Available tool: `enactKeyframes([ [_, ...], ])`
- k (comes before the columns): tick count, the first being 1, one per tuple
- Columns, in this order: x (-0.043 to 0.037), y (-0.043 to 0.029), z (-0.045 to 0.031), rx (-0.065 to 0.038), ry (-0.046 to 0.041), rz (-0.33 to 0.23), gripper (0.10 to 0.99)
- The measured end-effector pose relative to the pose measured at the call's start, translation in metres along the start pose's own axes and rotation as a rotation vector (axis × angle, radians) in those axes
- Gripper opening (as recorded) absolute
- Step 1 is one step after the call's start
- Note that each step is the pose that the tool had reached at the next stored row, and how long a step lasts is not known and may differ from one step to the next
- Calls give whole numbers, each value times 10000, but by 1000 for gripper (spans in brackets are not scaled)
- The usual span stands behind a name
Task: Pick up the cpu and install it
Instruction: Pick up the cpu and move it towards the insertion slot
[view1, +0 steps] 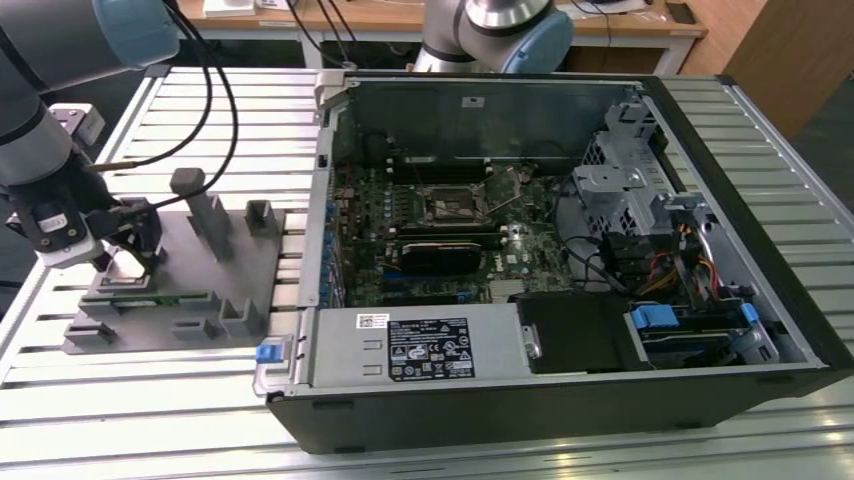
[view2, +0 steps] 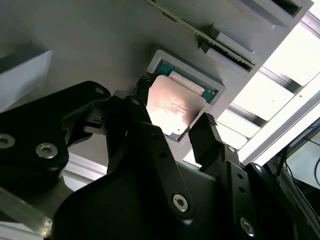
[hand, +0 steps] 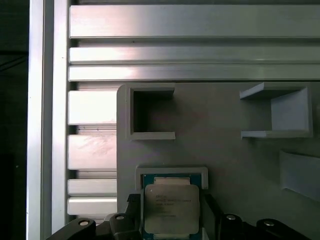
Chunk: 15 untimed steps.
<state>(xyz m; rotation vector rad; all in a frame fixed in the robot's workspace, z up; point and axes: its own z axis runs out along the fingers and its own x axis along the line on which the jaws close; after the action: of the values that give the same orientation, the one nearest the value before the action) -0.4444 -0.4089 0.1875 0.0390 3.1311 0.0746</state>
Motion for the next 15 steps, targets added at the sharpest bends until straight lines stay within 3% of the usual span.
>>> enactKeyframes([
  [15,-1,-14,5,-25,11,-240,600],
])
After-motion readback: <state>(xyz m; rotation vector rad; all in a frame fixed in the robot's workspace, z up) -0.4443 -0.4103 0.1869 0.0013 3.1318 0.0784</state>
